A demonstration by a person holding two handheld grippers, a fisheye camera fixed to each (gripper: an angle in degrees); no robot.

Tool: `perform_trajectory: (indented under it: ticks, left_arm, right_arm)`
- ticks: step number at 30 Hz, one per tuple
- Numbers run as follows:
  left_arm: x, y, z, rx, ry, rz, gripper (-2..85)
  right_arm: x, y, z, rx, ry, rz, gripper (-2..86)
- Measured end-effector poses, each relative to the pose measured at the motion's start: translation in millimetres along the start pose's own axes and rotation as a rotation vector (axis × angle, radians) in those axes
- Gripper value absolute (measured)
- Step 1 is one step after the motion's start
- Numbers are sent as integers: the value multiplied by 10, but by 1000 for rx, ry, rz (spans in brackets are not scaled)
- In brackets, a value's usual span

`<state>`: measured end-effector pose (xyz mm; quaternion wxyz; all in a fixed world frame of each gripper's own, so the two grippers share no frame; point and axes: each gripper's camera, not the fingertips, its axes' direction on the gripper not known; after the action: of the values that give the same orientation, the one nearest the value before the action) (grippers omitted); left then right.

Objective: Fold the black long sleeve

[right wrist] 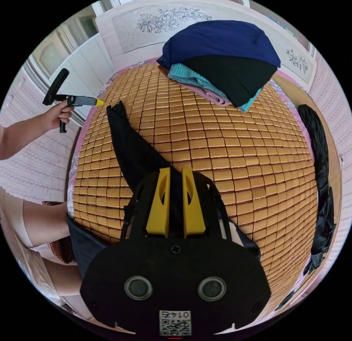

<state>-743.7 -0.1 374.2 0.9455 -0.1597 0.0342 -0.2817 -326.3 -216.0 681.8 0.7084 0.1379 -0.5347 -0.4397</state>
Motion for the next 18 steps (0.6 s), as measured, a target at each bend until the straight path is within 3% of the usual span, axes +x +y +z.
perform_trajectory:
  ticks: [2, 4, 8, 12, 15, 18]
  left_arm:
    - [52, -93, 229, -106, -48, 29, 58]
    - [84, -96, 233, -97, -63, 53, 38]
    - [145, -1, 32, -130, -28, 88, -5]
    - [253, 175, -401, -128, 48, 97, -8]
    - [276, 194, -691, -68, 146, 5, -6]
    - [137, -32, -722, 63, 255, -169, 12]
  right_arm:
    - [-150, -136, 89, -27, -12, -50, 71]
    - [-293, -241, 263, -116, -2, -109, 67]
    - [-452, -303, 187, -118, 37, -193, 7]
    - [-356, -331, -236, -5, -76, -161, -1]
    - [-216, -395, -505, 89, -117, -118, -1]
    - [13, -576, -327, 42, -88, -2, 3]
